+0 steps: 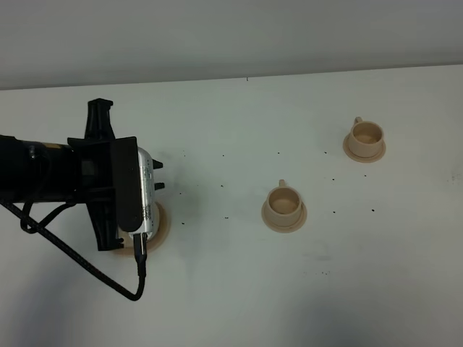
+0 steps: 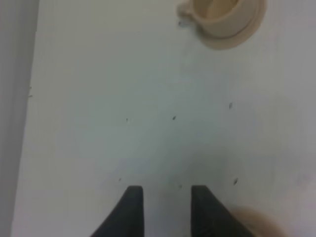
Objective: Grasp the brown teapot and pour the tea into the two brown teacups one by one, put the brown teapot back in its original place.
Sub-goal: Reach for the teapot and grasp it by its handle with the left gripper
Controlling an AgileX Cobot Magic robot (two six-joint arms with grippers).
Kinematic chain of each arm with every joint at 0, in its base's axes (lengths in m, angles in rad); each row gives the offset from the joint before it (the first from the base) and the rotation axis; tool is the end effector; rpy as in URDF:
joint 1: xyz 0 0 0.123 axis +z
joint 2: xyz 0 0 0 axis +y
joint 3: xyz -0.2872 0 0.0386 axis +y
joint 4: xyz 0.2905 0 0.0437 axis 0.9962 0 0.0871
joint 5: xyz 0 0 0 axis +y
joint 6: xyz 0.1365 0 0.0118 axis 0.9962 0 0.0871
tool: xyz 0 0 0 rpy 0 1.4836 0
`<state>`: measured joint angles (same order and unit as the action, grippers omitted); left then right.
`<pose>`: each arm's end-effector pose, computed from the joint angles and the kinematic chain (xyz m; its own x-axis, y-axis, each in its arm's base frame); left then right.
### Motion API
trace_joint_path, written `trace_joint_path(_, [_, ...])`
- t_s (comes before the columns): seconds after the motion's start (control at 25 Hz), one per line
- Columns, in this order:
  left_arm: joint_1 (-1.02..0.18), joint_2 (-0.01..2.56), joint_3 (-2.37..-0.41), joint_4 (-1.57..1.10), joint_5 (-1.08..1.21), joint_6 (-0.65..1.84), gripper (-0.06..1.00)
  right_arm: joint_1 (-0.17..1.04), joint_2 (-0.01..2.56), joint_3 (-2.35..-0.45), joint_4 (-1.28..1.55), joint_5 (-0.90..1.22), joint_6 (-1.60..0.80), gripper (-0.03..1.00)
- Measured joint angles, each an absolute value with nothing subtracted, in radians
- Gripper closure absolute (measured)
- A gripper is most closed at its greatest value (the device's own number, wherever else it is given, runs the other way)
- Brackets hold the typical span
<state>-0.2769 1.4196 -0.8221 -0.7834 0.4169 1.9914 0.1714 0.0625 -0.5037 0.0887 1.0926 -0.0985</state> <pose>0.3256 -0.1333 0.1899 0.2092 0.8868 -0.4120 0.8054 0.0827 0.5869 0.0723 0.0235 0.2701 -0.5111 -0.1467 -0.8469 -0.2654 0.9641 -0.0068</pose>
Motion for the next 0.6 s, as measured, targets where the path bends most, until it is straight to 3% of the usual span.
trace_joint_path(0.16, [-0.264,1.420,-0.826,-0.820,0.459,2.049,0.69,0.171,0.062,-0.504,0.089,1.093,-0.098,0.90])
trace_joint_path(0.32, [-0.254,1.433,-0.899,-0.649,0.525,2.072,0.69,0.171,0.062,-0.504,0.089,1.093,-0.098,0.90])
trace_joint_path(0.6, [-0.246,1.563,-1.291,-0.296,0.985,2.049,0.69,0.171,0.062,-0.504,0.089,1.093,-0.098,0.89])
